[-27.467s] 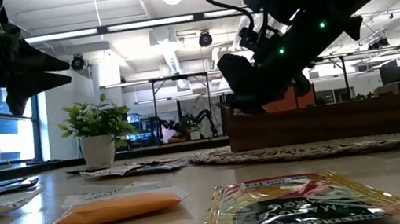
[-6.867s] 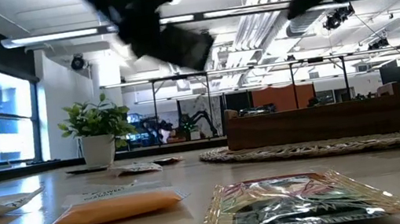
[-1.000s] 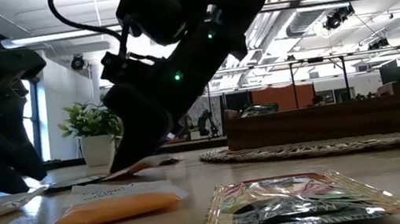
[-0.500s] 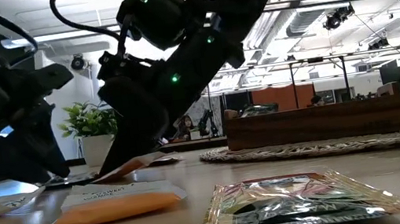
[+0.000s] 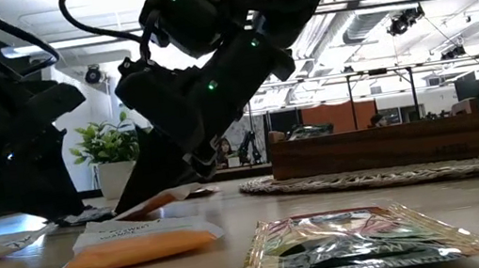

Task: Pick & Place Tea
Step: Put the violet tea bag into the left section of the wooden organizer

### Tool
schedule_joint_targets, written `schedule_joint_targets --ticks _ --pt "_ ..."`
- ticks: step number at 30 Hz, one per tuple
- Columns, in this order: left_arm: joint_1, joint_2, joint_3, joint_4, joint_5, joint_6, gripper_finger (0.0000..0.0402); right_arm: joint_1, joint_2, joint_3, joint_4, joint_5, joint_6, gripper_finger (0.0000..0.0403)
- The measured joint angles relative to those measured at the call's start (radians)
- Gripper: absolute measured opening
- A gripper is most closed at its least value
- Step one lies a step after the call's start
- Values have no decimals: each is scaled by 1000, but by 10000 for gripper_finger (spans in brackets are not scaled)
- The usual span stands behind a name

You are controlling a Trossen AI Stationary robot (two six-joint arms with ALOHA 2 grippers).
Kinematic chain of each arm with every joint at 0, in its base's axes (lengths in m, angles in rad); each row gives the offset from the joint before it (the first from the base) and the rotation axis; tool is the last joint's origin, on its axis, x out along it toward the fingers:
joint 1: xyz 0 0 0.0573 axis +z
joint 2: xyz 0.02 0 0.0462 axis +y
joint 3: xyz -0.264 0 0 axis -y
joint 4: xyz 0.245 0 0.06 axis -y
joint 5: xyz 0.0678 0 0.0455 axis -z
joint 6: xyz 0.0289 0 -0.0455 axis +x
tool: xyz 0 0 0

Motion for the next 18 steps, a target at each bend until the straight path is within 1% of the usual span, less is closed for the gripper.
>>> schedule_joint_targets --ticks 5,8,12,15,18 --pt "0 0 0 -38 2 10 52 1 0 0 -1 -14 1 0" --pt "0 0 0 -19 -3 59 33 1 1 -1 -2 -13 0 0" --pt "1 1 -1 29 4 133 25 2 1 -1 -2 -13 0 0" --pt "1 1 -1 37 24 141 24 2 2 -2 -1 -3 -1 0" --pt "1 1 -1 34 5 138 24 4 2 -2 -1 29 -1 0"
